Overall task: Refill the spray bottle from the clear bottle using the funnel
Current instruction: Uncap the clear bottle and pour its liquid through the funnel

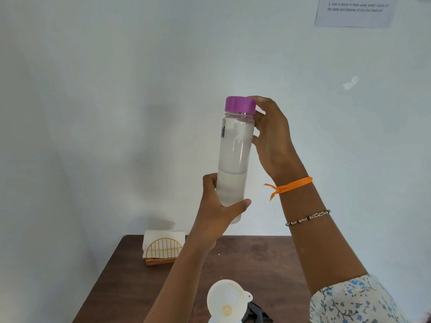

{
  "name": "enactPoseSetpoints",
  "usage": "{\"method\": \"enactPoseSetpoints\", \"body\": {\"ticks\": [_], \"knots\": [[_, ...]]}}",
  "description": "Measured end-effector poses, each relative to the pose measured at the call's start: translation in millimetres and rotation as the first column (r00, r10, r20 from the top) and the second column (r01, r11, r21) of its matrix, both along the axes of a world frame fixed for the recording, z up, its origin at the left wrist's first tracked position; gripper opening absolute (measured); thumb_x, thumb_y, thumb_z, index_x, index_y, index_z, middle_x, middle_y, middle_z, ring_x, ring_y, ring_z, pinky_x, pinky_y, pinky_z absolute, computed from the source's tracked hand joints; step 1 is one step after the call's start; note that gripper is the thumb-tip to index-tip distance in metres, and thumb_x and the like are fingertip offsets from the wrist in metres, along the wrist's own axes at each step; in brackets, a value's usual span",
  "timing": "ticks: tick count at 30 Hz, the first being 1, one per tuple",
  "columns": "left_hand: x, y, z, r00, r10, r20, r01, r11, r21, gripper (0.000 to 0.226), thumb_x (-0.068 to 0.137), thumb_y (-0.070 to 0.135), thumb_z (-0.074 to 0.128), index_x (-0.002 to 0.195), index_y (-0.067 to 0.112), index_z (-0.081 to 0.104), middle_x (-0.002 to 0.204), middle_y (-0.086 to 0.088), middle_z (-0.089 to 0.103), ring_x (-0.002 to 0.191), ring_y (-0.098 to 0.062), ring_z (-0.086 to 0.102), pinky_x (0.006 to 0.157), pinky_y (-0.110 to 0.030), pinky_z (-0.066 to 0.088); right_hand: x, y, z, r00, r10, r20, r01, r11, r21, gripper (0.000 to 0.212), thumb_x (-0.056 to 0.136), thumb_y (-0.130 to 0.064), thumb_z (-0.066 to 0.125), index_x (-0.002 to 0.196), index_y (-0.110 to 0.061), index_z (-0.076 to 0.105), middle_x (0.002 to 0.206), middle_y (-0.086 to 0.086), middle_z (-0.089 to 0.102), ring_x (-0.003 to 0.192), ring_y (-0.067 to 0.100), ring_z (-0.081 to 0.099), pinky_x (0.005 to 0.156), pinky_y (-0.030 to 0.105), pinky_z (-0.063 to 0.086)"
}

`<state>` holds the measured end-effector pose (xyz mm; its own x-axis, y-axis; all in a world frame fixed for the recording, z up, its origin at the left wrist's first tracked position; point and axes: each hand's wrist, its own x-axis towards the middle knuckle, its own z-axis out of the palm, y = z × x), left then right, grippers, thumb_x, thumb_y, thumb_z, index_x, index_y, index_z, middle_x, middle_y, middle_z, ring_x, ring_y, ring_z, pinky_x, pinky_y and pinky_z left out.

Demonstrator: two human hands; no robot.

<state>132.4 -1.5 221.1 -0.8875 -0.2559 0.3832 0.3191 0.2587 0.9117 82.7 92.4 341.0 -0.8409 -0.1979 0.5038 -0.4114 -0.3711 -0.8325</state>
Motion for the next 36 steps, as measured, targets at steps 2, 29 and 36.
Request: {"method": "enactPoseSetpoints", "body": {"ticks": [2,29,36], "knots": [[0,0,0,1.0,0.005,-0.001,-0.005,1.0,0.005,0.066,0.073,0.024,0.077,0.112,0.035,0.025,0.094,0.025,0.038,0.087,0.0,0.047,0.052,0.001,0.041,2,0,2,1.0,-0.004,-0.011,0.005,0.999,0.051,0.022,0.095,-0.035,0.042,0.088,-0.018,0.054,0.093,-0.001,0.057,0.09,0.013,0.053,0.085,0.034,0.044],[5,-3,2,0.998,0.052,-0.028,-0.053,0.998,-0.023,0.065,0.074,0.022,0.076,0.112,0.034,0.024,0.093,0.025,0.036,0.086,0.002,0.045,0.053,0.005,0.039,7,-1,6,0.984,-0.152,-0.09,0.162,0.98,0.114,0.025,0.099,-0.021,0.038,0.11,-0.014,0.059,0.107,0.001,0.061,0.101,0.013,0.056,0.102,0.042,0.041],[5,0,4,0.997,0.068,-0.029,-0.069,0.997,-0.036,0.065,0.075,0.023,0.076,0.111,0.034,0.023,0.091,0.026,0.035,0.085,0.001,0.045,0.053,0.002,0.041,9,-10,4,0.982,-0.176,-0.073,0.183,0.978,0.096,0.055,0.082,-0.038,0.065,0.126,-0.019,0.039,0.116,0.003,0.054,0.101,0.011,0.058,0.083,0.027,0.051]]}}
